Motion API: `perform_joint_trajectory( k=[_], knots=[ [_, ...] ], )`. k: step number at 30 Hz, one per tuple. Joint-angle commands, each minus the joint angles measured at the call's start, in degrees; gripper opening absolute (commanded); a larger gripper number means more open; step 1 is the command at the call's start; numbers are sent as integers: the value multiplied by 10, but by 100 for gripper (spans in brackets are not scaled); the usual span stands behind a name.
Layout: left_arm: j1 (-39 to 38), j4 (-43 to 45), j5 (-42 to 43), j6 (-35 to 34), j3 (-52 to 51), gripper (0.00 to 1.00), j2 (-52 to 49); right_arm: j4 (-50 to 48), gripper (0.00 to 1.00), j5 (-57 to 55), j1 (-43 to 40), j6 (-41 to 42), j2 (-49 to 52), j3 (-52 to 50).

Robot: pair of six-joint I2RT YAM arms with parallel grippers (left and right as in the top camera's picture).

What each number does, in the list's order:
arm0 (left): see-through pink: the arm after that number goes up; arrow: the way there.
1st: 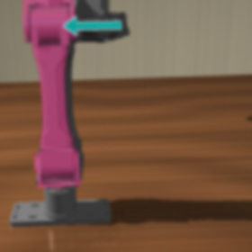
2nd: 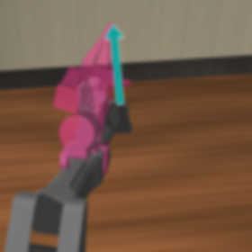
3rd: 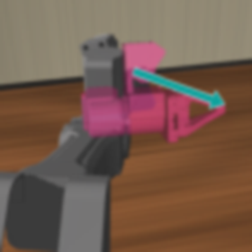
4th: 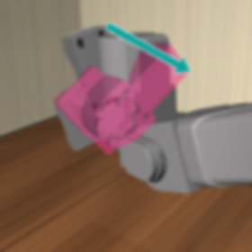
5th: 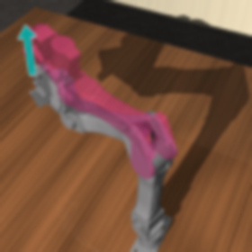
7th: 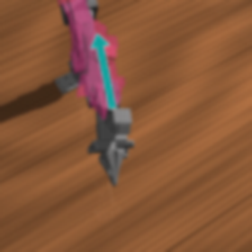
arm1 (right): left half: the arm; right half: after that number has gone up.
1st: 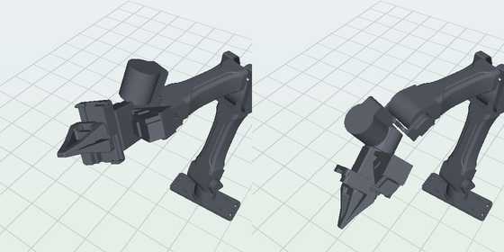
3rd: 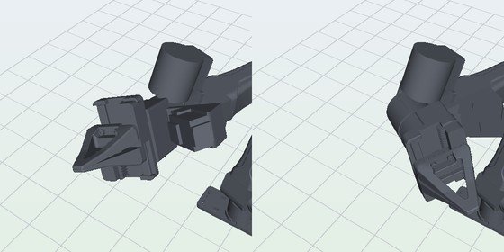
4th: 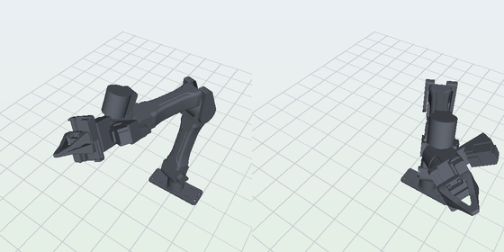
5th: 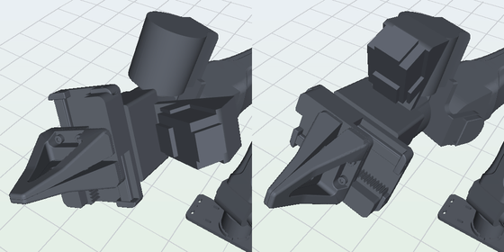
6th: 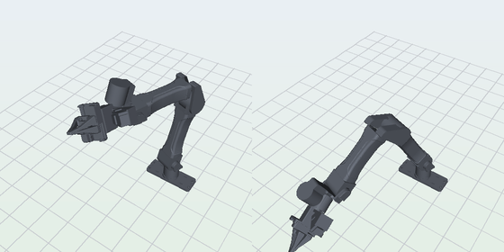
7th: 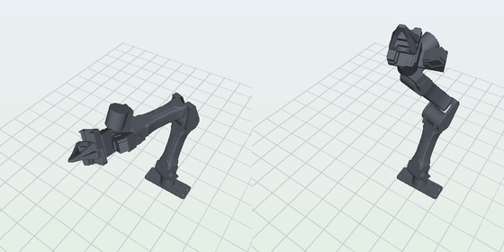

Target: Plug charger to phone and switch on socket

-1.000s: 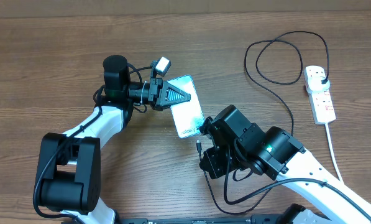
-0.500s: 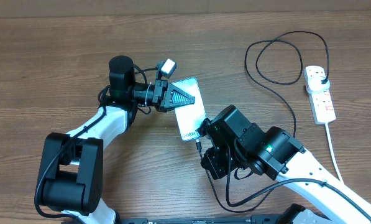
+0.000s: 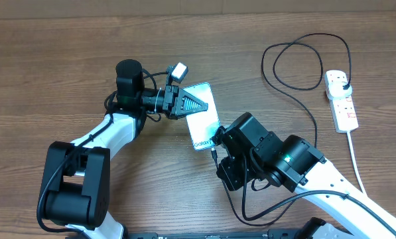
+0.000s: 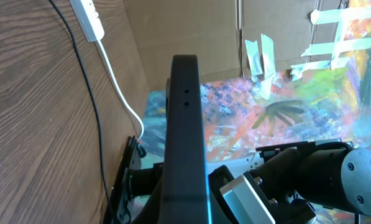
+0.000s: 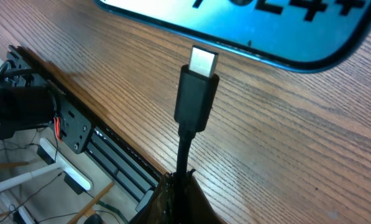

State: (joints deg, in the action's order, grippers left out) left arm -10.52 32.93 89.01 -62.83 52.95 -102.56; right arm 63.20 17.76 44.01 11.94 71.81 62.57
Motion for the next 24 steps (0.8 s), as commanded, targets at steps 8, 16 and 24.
perform_joint_trajectory(
  k=[8, 16, 24],
  knots=[
    [-5, 3, 17, 16, 4, 4, -3, 12, 4, 4, 26, -7, 1, 5],
    [-5, 3, 17, 16, 4, 4, -3, 8, 4, -17, 28, -14, 6, 6],
    [-5, 3, 17, 16, 4, 4, -3, 7, 4, -19, 28, -31, 17, 35]
  ],
)
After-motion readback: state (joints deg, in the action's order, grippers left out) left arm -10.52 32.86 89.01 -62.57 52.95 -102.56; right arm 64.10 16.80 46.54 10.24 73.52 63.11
